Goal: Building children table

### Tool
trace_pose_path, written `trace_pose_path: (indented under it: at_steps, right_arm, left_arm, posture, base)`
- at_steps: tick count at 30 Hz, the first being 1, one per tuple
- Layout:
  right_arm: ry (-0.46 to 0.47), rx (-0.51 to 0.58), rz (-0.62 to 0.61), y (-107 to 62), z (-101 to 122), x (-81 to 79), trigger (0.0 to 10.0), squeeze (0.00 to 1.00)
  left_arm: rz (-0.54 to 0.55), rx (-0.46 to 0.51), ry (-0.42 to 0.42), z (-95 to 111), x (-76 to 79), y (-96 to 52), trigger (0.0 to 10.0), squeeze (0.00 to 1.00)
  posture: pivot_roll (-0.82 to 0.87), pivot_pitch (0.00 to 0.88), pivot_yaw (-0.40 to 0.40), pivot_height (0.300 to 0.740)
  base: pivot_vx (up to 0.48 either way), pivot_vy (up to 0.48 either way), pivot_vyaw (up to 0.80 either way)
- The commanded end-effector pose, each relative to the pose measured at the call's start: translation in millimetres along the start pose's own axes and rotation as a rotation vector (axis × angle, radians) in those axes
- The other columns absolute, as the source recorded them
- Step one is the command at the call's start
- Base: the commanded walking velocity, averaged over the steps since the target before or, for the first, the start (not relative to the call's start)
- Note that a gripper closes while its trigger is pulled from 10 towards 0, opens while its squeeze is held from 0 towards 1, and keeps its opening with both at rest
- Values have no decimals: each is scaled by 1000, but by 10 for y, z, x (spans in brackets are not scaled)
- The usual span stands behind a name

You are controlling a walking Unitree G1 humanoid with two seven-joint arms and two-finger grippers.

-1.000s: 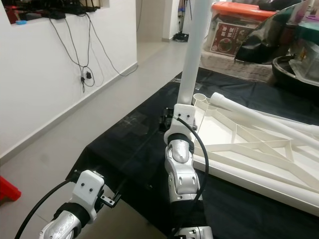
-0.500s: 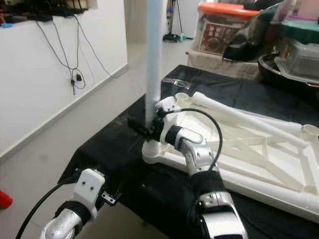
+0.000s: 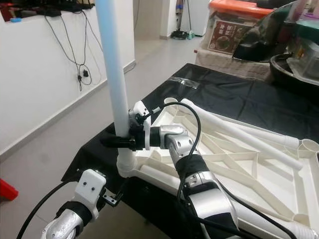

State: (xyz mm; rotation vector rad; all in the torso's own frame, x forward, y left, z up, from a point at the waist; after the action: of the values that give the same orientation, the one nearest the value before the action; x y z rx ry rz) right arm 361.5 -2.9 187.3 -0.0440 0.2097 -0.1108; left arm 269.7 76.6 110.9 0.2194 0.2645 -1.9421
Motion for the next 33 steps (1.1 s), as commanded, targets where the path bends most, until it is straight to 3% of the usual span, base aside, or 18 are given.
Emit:
trace_pose_path:
  at_steps: [1,6,8,10,12,13,15,16,18,20,21,23,25,29,30,31,32,33]
  right_arm:
    - [27,14,10,54,-37,-22,0,0]
    - [17,78,-122,25,2,103,0,0]
    - [-5,142,-364,-76,55,357,0,0]
    - [-5,142,-364,-76,55,357,0,0]
    - [-33,234,-747,-381,130,669,0,0]
    - [-33,234,-747,-381,130,669,0,0]
    - [-8,324,-1098,-744,97,791,0,0]
    - [-2,348,-1235,-868,41,759,0,0]
    - [-2,348,-1235,-868,41,759,0,0]
    - [16,384,-1371,-953,-31,655,0,0]
    - [16,384,-1371,-953,-31,655,0,0]
    - [104,427,-1483,-858,-164,487,0,0]
    - [104,427,-1483,-858,-164,487,0,0]
    - [188,450,-1540,-677,-249,397,0,0]
    - [185,448,-1524,-620,-237,397,4196,0]
    - [185,448,-1524,-620,-237,397,4196,0]
    - [181,447,-1485,-560,-214,394,10000,0]
    - [166,447,-1448,-527,-187,391,10000,451]
  left_arm:
    - [-4,-12,-2,-33,18,-8,10000,0]
    - [-7,-12,-2,-37,21,-1,10000,0]
    - [-10,-12,-1,-42,27,6,10000,0]
    - [-10,-12,-1,-42,27,6,10000,0]
    - [-13,-12,1,-47,25,11,10000,0]
    - [-13,-12,1,-47,25,11,10000,0]
    - [-17,-12,5,-49,22,12,10000,0]
    - [-22,-8,14,-43,23,14,10000,0]
    - [-22,-8,14,-43,23,14,10000,0]
    - [-25,-5,22,-40,22,17,10000,0]
    - [-25,-5,22,-40,22,17,10000,0]
    - [-19,-6,20,-43,14,19,10000,0]
    - [-19,-6,20,-43,14,19,10000,0]
    - [-14,-6,19,-42,17,15,10000,0]
    - [-12,-7,19,-44,18,11,10000,0]
    - [-12,-7,19,-44,18,11,10000,0]
    - [-11,-7,18,-45,21,8,10000,0]
    - [-11,-7,17,-46,24,6,10000,0]
  posture:
    - [209,18,-87,740]
    - [207,18,-82,740]
    - [203,13,-84,740]
    - [203,13,-84,740]
    - [195,14,-81,740]
    - [195,14,-81,740]
    - [189,14,-79,740]
    - [186,13,-79,740]
    - [186,13,-79,740]
    - [182,12,-75,740]
    - [182,12,-75,740]
    - [191,11,-80,740]
    - [191,11,-80,740]
    - [199,7,-85,740]
    - [199,6,-86,740]
    - [199,6,-86,740]
    - [190,4,-87,740]
    - [187,3,-86,740]
  base:
    - [0,0,0]
    - [0,0,0]
    - [0,0,0]
    - [0,0,0]
    - [0,0,0]
    - [0,0,0]
    - [0,0,0]
    - [0,0,0]
    - [0,0,0]
    - [0,0,0]
    - [0,0,0]
    - [0,0,0]
    - [0,0,0]
    - [0,0,0]
    - [0,0,0]
    - [0,0,0]
    - [0,0,0]
    - [0,0,0]
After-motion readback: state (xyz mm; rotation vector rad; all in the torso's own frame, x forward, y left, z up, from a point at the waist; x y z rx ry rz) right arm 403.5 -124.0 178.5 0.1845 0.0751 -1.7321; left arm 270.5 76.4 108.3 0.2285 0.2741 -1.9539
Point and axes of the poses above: a point about 5 cm out from each wrist's last joint towards the gripper, its own y axis pointing out of the wrist towards the gripper, its own z axis along the axis of the wrist's last joint, x = y × z, the point moved 6 cm from there along y, pointing out of the wrist towards the gripper, and after that the axes turned 8 degrees about y, right-handed, at the moved point
